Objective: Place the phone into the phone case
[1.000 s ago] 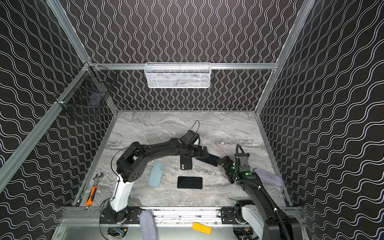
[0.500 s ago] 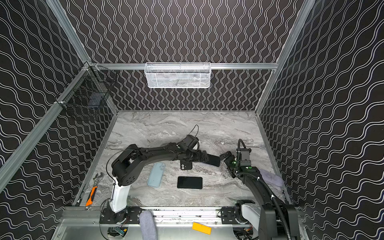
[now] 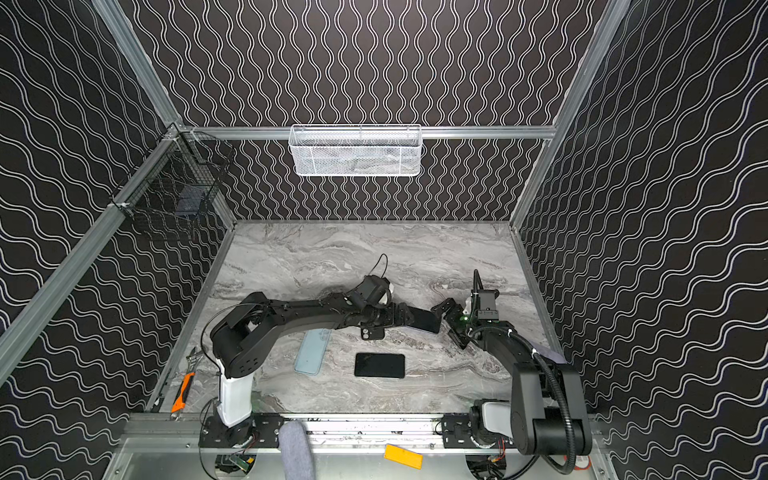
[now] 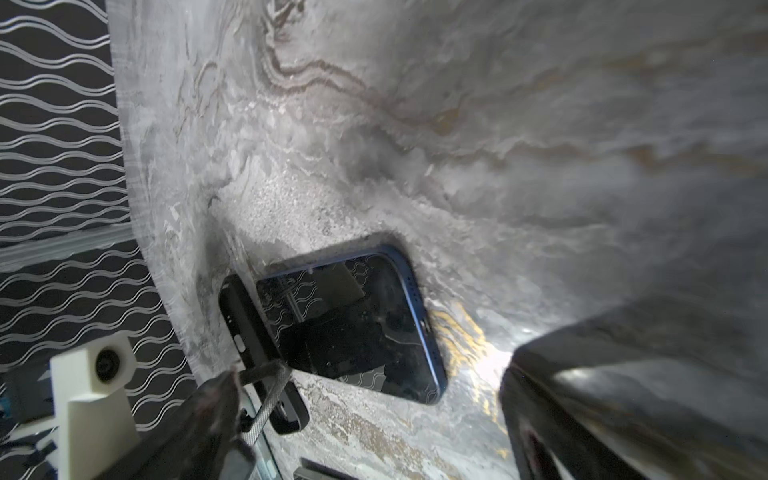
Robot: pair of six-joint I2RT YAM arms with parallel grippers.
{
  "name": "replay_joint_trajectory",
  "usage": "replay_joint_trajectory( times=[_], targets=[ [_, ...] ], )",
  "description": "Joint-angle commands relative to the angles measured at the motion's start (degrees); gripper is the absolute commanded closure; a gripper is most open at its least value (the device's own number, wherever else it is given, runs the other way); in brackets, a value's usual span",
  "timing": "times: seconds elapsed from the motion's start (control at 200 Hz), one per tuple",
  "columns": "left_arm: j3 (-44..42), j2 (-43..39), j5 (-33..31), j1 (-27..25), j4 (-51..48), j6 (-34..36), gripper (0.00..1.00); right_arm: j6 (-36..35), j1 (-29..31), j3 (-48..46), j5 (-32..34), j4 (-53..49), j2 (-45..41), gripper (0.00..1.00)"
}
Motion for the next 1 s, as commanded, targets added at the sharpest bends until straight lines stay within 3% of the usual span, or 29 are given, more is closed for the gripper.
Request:
replay_joint_trajectory(
  times=[0.0,0.35,0.706,0.996],
  targets=[
    [-0.14,-0.62,-1.47,0.17,1.83,-0.58,0.01,-0.13,-0.02,-0.18,-3.42,4.16,1.23,0.01],
    [-1.01,-1.17,-1.99,0.22,2.47,-0.91,0.01,-1.14,0.01,2.07,-5.49,6.00,6.83,0.00],
    [-4.49,-2.79,-0.72,-0.29,5.15,-4.94,0.01,-6.71,-0.07,9.07,3.95,-2.72,4.61,0.01],
    [-2.49,-0.86,1.36,-1.17,8.34,-6.96,0.01,-9.77,-0.07,17.52,0.44,-2.34,15.10,0.01]
  ],
)
